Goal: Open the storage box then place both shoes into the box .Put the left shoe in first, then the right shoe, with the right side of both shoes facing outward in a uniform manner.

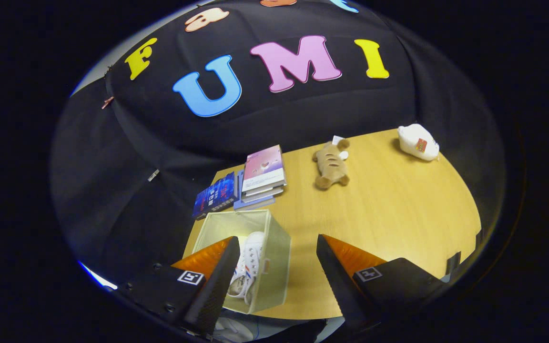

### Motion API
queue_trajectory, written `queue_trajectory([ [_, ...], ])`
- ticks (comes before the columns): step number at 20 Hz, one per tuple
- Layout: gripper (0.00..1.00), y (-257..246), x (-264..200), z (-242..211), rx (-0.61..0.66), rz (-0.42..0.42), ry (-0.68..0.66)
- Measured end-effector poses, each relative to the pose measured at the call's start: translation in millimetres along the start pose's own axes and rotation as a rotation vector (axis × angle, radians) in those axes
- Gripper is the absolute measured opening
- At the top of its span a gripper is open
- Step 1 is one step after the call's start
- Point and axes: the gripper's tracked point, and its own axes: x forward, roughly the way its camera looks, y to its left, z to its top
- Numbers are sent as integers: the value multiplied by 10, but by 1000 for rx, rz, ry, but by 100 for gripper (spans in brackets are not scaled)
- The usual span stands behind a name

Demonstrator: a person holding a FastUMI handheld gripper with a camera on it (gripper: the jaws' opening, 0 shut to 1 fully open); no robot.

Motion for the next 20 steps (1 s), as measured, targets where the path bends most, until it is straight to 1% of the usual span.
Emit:
queue_trajectory([
  [5,99,-514,-501,610,-45,-51,-178],
  [8,99,-801,-949,1040,-60,-99,-338],
  [11,98,-1149,-1382,1469,-70,-178,-507],
  [13,99,-1343,-1613,1627,-68,-231,-580],
  [15,98,-1467,-1740,1701,-60,-262,-621],
  [18,98,-1623,-1810,1707,-68,-294,-642],
  [20,98,-1640,-1798,1658,-81,-294,-645],
])
